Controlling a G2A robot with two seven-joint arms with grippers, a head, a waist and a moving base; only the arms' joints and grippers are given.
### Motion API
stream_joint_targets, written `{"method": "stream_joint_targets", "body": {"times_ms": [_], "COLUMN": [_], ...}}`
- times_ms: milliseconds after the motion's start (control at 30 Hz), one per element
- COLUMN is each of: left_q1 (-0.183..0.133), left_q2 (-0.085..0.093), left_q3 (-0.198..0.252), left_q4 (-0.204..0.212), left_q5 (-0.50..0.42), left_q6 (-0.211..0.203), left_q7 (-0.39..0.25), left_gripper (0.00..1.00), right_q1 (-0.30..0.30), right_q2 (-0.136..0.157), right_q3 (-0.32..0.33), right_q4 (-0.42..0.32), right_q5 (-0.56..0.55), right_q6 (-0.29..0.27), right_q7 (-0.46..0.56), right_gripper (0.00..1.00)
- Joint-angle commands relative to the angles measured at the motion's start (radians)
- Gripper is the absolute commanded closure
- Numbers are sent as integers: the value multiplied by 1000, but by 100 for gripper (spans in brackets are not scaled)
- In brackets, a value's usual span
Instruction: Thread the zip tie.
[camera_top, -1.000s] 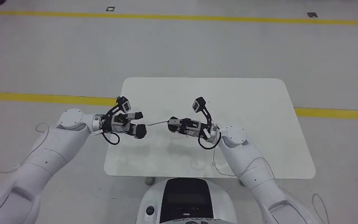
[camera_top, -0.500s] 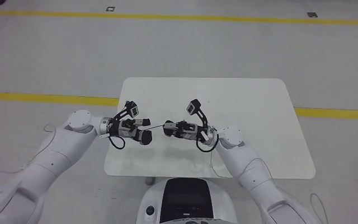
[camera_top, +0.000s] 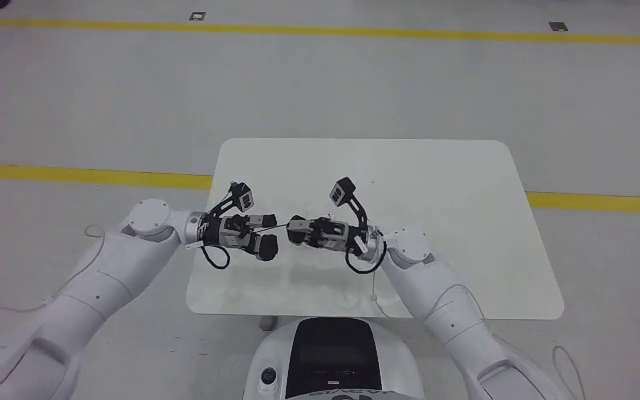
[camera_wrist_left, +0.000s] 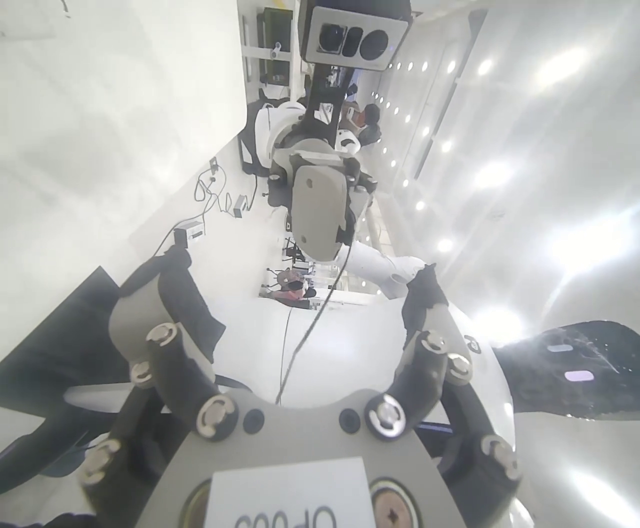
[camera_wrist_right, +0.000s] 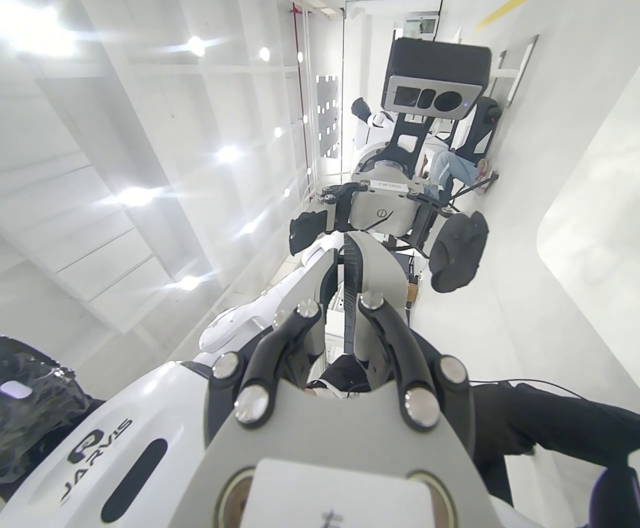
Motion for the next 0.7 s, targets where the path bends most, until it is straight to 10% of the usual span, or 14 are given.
{"method": "stream_joint_targets", "body": {"times_ms": [0,433,567,667], "left_q1": [5,17,18,20], "left_q2": [0,-9,-14,-16], "left_q3": [-7,-30,-34,-41], "left_q4": [-3,-9,-2,4], "left_q5": [-1,4,6,7], "left_q6": [-12,-10,-12,-15], "left_q7": [0,-35,-38,-36], "left_gripper": [0,0,50,57], "right_q1": [1,27,33,33], "right_q2": [1,0,1,3], "right_q3": [-2,-36,-44,-44], "right_q4": [-1,28,33,35], "right_q5": [11,44,25,23], "right_q6": [-4,0,7,9], "right_q7": [7,12,-8,-21], "right_gripper": [100,100,100,100]}}
